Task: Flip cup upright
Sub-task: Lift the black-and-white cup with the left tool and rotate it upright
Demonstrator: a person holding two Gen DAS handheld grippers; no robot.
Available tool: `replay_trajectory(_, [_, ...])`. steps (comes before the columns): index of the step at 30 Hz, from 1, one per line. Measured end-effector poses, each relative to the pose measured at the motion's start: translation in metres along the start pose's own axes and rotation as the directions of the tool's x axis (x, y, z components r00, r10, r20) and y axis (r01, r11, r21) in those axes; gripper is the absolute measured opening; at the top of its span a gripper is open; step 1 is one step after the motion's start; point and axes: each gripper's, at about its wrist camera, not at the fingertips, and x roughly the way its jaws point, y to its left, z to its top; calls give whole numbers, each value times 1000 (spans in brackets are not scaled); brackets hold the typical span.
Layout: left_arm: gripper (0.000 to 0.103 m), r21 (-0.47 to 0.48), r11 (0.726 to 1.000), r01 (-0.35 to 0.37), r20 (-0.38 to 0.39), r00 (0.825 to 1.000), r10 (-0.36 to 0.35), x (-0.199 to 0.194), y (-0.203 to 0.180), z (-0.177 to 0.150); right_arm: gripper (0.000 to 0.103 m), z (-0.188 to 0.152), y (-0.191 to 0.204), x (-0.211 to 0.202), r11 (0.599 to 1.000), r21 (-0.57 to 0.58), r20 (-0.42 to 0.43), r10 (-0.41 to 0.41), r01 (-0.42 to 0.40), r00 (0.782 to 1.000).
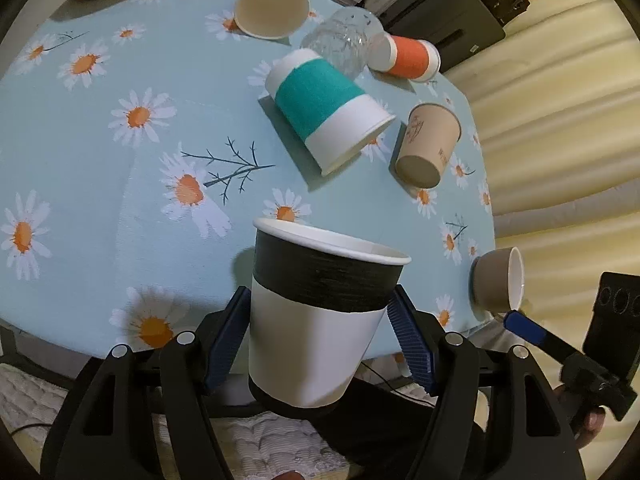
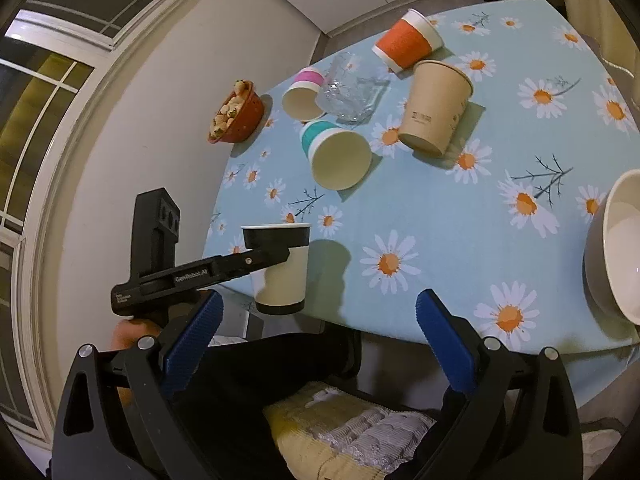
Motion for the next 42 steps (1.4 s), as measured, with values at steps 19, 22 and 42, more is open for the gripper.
replay_trajectory(19, [68,75,996,-43,-9,999,44,18,-8,-1,97,-4,-7,14,1000,26,-30,-17,18,999])
replay_trajectory(22, [68,81,996,-36,-6,999,37,16,-9,-1,97,-3,-7,15,999,26,-31,-18,18,999])
replay_trajectory(42, [68,146,988,44,135,989,-64,-58,18,-38,97,19,34,49,996,-40,-82,-82,79,993])
